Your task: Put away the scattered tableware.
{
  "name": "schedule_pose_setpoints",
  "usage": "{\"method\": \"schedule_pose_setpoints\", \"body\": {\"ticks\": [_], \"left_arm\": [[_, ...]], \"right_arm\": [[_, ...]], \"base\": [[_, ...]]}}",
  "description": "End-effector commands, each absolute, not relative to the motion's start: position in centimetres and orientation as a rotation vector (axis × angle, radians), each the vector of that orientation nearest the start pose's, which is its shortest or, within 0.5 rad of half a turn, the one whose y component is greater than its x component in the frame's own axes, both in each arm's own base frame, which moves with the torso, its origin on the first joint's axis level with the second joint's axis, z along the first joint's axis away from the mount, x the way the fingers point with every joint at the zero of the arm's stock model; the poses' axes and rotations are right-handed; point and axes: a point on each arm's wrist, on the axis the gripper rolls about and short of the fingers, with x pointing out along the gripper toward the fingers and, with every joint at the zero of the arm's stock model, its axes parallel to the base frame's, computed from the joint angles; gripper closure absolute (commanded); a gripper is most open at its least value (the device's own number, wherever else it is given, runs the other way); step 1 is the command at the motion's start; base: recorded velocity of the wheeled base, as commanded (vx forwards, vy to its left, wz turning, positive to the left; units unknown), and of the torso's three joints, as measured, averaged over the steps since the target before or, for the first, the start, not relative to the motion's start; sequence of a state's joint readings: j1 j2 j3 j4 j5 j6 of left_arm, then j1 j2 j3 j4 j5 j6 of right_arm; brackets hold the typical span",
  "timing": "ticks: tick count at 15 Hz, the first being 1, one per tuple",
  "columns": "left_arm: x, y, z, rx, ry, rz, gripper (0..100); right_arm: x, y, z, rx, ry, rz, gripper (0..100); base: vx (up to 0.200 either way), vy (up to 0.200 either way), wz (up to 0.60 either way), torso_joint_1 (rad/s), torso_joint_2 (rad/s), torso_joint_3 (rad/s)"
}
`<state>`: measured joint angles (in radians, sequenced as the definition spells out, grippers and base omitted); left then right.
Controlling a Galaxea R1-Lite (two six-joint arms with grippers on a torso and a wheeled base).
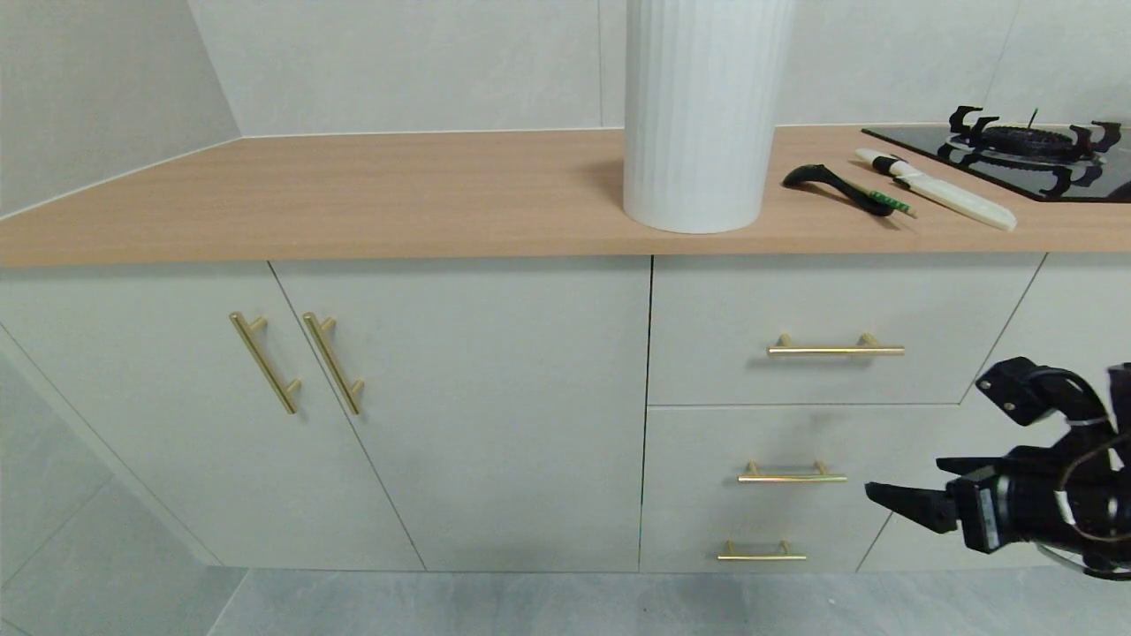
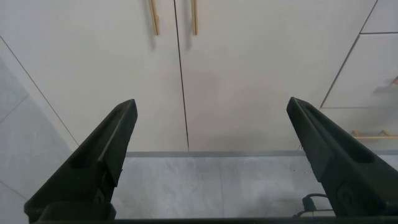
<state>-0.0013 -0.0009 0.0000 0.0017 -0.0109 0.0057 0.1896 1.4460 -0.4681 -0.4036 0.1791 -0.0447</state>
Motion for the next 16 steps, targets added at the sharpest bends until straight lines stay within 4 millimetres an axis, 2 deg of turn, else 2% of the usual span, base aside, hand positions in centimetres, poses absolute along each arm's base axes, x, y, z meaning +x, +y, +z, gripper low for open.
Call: {"method": "schedule_pose_setpoints", "body": {"ticks": [1, 3, 9, 16], "left_arm": [[-2.3, 0.0, 7.5, 0.006, 0.001, -0.012, 0], [-2.3, 0.0, 7.5, 0.006, 0.001, -0.012, 0], [-2.3, 0.0, 7.5, 0.006, 0.001, -0.012, 0], [-2.3, 0.0, 7.5, 0.006, 0.001, -0.012, 0]], "right_arm": [[25.0, 5.7, 9.9, -0.081, 0.687, 0.325, 0], [26.5, 5.9, 7.7, -0.090, 0.715, 0.287, 0], [29.7, 7.6, 3.3, -0.003, 0.653, 0.151, 0], [31.5, 7.9, 1.1, 0.026, 0.571, 0.078, 0]], "base": [[0.000, 0.000, 0.00, 0.000, 0.00, 0.000], [0.000, 0.000, 0.00, 0.000, 0.00, 0.000], [0.000, 0.000, 0.00, 0.000, 0.00, 0.000], [0.000, 0.000, 0.00, 0.000, 0.00, 0.000]]}}
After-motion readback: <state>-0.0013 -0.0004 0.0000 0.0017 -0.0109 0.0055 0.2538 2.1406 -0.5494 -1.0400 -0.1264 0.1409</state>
